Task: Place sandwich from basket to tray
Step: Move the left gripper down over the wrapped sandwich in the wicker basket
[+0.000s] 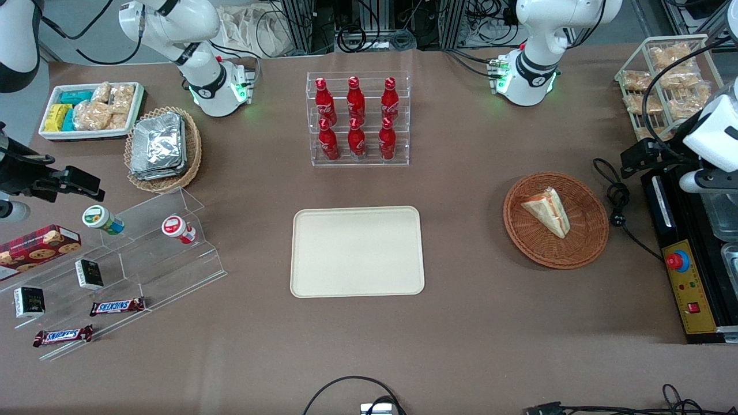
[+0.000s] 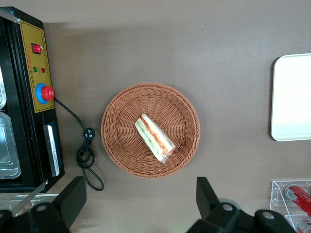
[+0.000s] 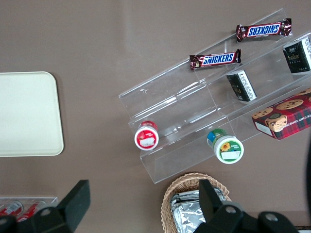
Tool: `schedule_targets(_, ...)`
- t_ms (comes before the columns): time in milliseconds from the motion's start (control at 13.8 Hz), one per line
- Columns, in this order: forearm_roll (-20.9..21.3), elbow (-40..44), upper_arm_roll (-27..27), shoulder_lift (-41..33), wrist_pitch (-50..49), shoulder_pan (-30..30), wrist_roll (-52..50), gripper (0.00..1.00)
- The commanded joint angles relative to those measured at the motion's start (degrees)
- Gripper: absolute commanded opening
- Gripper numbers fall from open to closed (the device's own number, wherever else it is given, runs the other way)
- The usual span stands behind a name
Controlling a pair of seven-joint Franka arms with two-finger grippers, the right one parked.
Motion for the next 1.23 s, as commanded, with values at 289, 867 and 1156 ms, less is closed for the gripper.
schedule_targets(289, -0.46, 0.75, 0.09, 1.07, -1.29, 0.27, -7.23, 1.00)
schedule_targets(867, 0.51, -21.64, 0.01, -3.75, 17.40, 0.09, -23.85, 1.00)
schedule_targets(1156, 0.51, -31.58, 0.01, -5.07, 26.72, 0.09, -29.72, 1.00)
